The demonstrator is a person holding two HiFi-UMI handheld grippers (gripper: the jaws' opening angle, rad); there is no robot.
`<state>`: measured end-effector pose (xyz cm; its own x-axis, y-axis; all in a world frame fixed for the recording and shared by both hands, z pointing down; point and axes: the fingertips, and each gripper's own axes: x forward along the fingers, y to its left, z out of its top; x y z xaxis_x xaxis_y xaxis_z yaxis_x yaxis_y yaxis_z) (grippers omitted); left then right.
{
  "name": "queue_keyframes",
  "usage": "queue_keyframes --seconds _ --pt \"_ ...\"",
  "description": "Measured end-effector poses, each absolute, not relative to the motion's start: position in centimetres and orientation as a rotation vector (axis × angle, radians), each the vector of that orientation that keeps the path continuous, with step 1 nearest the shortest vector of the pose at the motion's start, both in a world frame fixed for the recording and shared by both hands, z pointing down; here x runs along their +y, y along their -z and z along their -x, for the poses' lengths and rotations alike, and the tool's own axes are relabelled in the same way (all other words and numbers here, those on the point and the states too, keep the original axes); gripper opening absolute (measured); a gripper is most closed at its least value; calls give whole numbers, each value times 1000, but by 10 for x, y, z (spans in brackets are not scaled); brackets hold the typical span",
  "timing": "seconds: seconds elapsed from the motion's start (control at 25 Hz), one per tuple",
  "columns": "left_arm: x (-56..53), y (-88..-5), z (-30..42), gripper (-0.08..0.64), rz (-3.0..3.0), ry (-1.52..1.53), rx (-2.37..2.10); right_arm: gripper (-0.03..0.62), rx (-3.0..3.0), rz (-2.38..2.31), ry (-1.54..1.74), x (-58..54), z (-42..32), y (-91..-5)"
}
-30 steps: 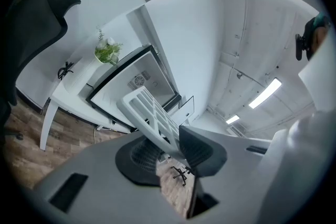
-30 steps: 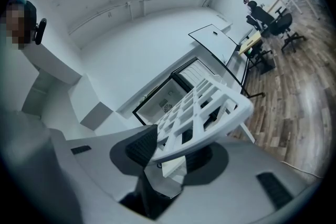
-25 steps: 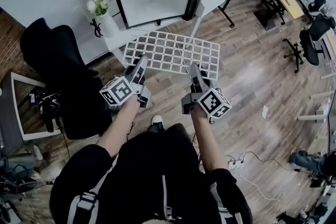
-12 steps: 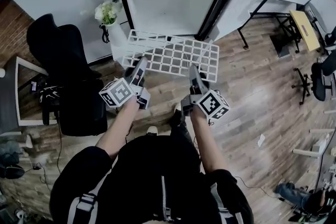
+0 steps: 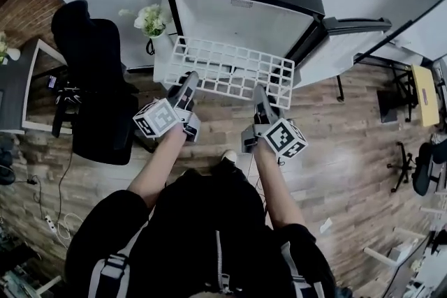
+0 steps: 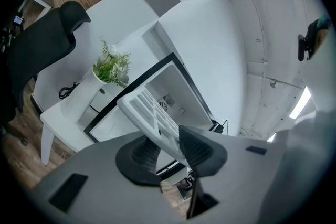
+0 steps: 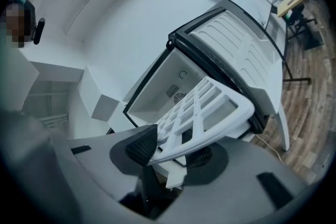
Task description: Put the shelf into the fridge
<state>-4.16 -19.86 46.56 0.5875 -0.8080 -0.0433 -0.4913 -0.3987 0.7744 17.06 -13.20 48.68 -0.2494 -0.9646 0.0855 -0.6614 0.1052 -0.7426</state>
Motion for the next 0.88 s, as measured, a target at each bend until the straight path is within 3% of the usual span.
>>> queue_keyframes --seconds 0.88 --pt "-245 -453 17 120 -2006 605 -1110 153 2058 1493 994 -199 -198 -473"
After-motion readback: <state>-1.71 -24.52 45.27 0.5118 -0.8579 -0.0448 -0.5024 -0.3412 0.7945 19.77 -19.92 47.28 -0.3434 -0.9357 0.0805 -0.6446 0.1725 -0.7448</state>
